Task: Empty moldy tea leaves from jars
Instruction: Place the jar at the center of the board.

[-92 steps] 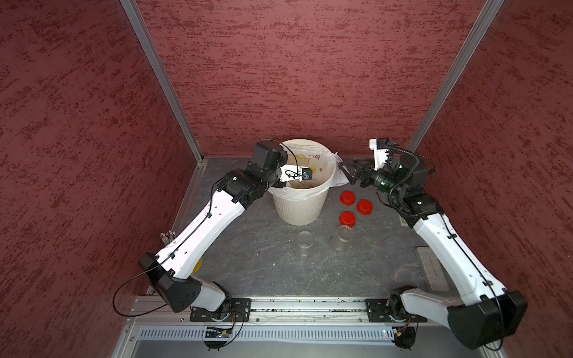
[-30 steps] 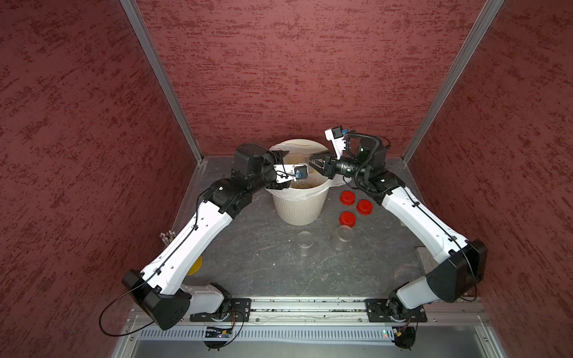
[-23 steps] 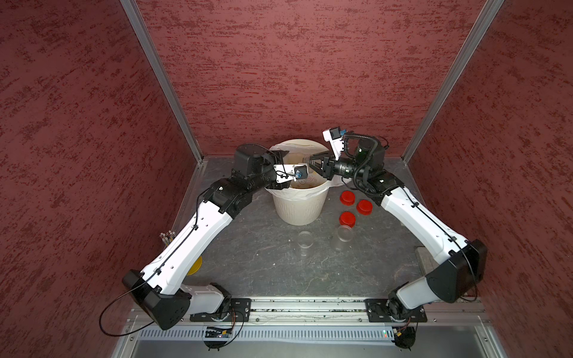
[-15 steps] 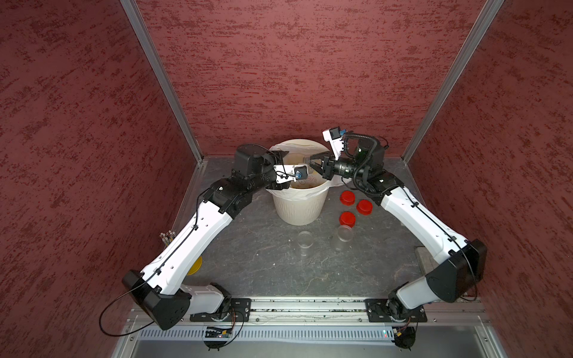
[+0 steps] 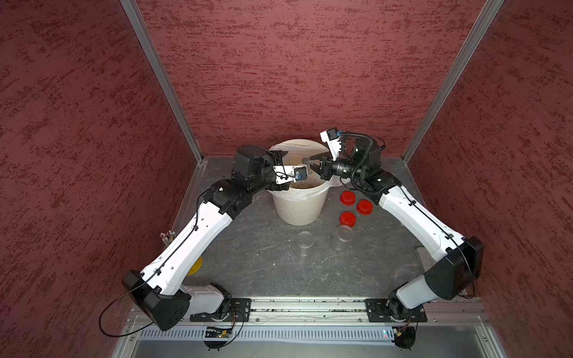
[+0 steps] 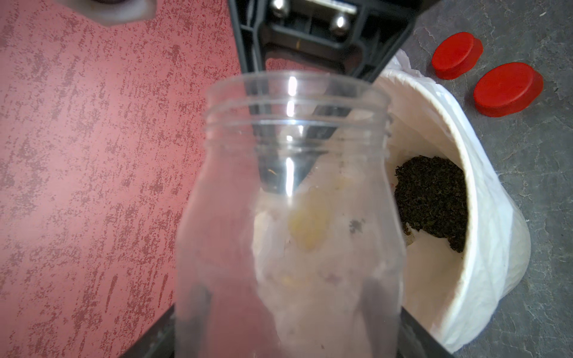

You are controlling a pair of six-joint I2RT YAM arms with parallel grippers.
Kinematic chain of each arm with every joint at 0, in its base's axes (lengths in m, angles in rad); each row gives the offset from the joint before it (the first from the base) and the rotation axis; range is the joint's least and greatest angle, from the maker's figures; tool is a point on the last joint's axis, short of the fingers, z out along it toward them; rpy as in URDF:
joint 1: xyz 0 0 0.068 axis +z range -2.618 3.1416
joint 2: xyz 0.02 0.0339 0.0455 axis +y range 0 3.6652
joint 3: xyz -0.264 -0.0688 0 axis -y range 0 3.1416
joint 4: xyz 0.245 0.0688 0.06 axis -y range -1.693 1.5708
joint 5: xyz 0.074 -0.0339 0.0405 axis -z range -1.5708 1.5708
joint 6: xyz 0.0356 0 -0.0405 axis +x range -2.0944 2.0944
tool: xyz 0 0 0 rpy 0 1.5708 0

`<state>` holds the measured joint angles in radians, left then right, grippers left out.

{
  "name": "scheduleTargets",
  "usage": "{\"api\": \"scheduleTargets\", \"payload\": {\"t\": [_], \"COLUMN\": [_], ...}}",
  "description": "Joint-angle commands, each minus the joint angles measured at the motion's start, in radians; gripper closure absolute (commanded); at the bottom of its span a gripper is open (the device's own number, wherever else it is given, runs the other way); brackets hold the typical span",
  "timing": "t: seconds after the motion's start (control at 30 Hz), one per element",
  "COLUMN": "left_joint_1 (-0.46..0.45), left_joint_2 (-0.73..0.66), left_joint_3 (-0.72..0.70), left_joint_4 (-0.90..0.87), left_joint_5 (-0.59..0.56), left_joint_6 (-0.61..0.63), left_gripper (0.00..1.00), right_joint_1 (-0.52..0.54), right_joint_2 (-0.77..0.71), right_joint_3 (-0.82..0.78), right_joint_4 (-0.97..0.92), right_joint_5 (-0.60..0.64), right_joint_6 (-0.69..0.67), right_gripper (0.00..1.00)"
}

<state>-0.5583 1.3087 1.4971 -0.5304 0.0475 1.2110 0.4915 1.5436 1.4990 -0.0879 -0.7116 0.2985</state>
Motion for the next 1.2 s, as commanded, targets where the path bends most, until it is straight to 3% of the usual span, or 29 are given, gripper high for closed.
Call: {"api": "scheduleTargets", "payload": {"t": [0.0, 0.27, 0.67, 0.77, 0.97, 1.17], "left_joint_1": [0.007, 0.021, 0.098, 0.152, 0.322, 0.426], "left_joint_2": [-0.026, -0.079, -0.243, -0.299, -0.416, -0.441], "left_joint_3": [-0.021, -0.074, -0.265, -0.337, -0.511, -0.585], "left_joint_4": [0.064, 0.082, 0.203, 0.292, 0.527, 0.640], "left_joint_5": [-0.024, -0.025, 0.005, -0.016, -0.002, -0.130], "left_joint_6": [-0.017, -0.036, -0.176, -0.263, -0.550, -0.751], "left_gripper": [0.17, 0.00, 0.00, 0.00, 0.00, 0.00], "right_joint_1": [0.020, 0.015, -0.036, -0.032, 0.012, 0.133], "right_joint_2": [-0.019, -0.029, -0.084, -0.085, -0.115, -0.060], "right_joint_3": [0.051, 0.079, 0.116, 0.180, 0.273, 0.381], "right_joint_4": [-0.011, -0.029, -0.099, -0.218, -0.472, -0.670], "right_joint_5": [-0.001, 0.060, 0.109, 0.108, 0.248, 0.406], "right_joint_6": [0.001, 0.000, -0.025, -0.078, -0.209, -0.282], "right_gripper": [1.00, 1.00, 1.00, 1.00, 1.00, 1.00]}}
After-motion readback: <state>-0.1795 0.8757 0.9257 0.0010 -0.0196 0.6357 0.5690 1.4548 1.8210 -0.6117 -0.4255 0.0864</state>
